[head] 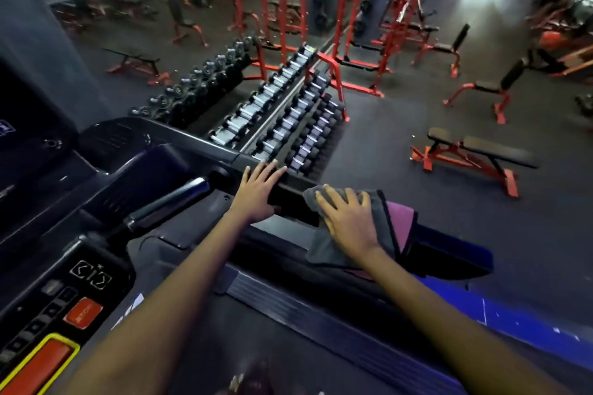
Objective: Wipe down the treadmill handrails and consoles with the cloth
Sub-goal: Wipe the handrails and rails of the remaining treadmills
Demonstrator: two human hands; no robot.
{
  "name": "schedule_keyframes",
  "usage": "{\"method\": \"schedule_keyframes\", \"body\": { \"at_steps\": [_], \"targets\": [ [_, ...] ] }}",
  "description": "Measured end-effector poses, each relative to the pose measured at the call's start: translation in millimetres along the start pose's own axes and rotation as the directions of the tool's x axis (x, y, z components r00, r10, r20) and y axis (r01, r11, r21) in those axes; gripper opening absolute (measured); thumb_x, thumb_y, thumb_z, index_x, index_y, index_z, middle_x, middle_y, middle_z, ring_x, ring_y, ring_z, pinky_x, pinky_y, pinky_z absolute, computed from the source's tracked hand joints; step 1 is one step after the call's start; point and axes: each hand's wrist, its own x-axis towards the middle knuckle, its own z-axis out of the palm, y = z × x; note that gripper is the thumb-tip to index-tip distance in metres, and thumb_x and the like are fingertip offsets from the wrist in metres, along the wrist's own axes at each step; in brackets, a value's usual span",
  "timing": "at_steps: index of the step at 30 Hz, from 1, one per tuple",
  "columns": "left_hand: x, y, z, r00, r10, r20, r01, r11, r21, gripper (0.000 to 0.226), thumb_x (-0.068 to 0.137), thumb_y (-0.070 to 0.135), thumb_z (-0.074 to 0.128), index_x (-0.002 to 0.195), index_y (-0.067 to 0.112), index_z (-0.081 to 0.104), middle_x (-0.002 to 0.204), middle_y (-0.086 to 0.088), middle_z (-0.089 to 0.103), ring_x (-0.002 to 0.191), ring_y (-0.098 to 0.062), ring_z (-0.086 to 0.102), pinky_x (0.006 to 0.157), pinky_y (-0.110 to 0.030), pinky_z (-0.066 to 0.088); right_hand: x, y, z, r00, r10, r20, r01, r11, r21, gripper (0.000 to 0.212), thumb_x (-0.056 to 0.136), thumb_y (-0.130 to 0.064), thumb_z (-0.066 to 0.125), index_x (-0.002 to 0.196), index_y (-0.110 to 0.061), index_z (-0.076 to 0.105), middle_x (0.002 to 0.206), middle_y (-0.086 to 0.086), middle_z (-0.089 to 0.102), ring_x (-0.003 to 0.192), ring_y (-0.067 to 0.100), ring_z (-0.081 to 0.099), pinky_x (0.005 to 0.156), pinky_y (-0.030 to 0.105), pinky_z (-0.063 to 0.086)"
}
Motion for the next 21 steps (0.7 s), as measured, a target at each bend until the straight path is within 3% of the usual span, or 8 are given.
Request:
{"method": "schedule_keyframes", "body": {
  "at_steps": [4, 8, 12, 14, 17, 21],
  "targets": [
    [2.4, -4.0, 4.6, 0.999, -0.025, -0.023, 0.025, 1.0, -0.015, 0.091, 0.08, 0.021, 0.066, 0.151, 0.021, 0.01, 0.159, 0.006, 0.003, 0.147, -0.016, -0.003, 0.117, -0.04, -0.005, 5.3, -3.6, 5.9, 0.999, -0.039, -0.029, 0.038, 0.998, -0.051, 0.054, 0.065, -0.036, 0.081, 0.115, -0.022, 0.065, 0.122, 0.005, 0.062, 0.093, 0.034, 0.062, 0.081, 0.053, 0.048],
    [1.3, -5.5, 10.4, 0.999, -0.007, -0.044, 0.008, 1.0, 0.027, 0.092, 0.08, 0.024, 0.064, 0.151, 0.023, 0.005, 0.159, 0.006, 0.0, 0.147, -0.018, -0.005, 0.116, -0.04, -0.007, -18.7, 13.4, 20.2, 0.994, -0.096, -0.056, 0.084, 0.979, -0.185, 0.073, 0.07, -0.054, 0.07, 0.135, -0.033, 0.044, 0.135, 0.013, 0.052, 0.111, 0.048, 0.052, 0.092, 0.072, 0.028],
    [1.0, -7.7, 14.0, 1.0, 0.006, -0.027, -0.003, 0.992, 0.123, 0.095, 0.081, 0.03, 0.062, 0.151, 0.022, -0.002, 0.159, 0.005, -0.006, 0.146, -0.019, -0.009, 0.116, -0.04, -0.008, -22.8, 13.2, 33.0, 0.979, -0.184, -0.086, 0.16, 0.96, -0.228, 0.087, 0.059, -0.028, 0.086, 0.134, -0.029, 0.041, 0.13, 0.015, 0.055, 0.098, 0.046, 0.059, 0.075, 0.064, 0.045],
    [2.8, -7.7, 16.3, 0.999, 0.008, -0.032, -0.004, 0.991, 0.133, 0.093, 0.082, 0.026, 0.059, 0.151, 0.022, -0.004, 0.159, 0.005, -0.006, 0.146, -0.018, -0.009, 0.116, -0.039, -0.009, -13.7, 6.1, 40.7, 0.959, -0.23, -0.166, 0.184, 0.95, -0.251, 0.076, 0.066, -0.018, 0.077, 0.132, -0.027, 0.041, 0.127, 0.014, 0.058, 0.094, 0.044, 0.061, 0.071, 0.063, 0.048],
    [3.9, -9.6, 16.6, 0.996, 0.018, -0.082, -0.009, 0.994, 0.107, 0.095, 0.081, 0.021, 0.06, 0.151, 0.019, -0.004, 0.16, 0.004, -0.002, 0.146, -0.017, -0.007, 0.116, -0.035, -0.008, 4.7, -6.2, 44.9, 0.932, -0.264, -0.247, 0.198, 0.945, -0.262, 0.052, 0.079, -0.017, 0.04, 0.131, -0.025, 0.047, 0.128, 0.012, 0.059, 0.097, 0.044, 0.061, 0.072, 0.062, 0.048],
    [0.4, -16.3, 10.8, 0.995, 0.054, -0.079, -0.045, 0.993, 0.11, 0.101, 0.078, 0.022, 0.066, 0.151, 0.017, -0.003, 0.16, 0.003, -0.001, 0.146, -0.015, -0.004, 0.115, -0.032, -0.007, 7.0, 0.0, 47.0, 0.843, -0.442, -0.306, 0.322, 0.871, -0.371, 0.047, 0.087, -0.021, 0.031, 0.133, -0.017, 0.043, 0.144, 0.005, 0.036, 0.115, 0.039, 0.044, 0.088, 0.058, 0.035]
  ]
}}
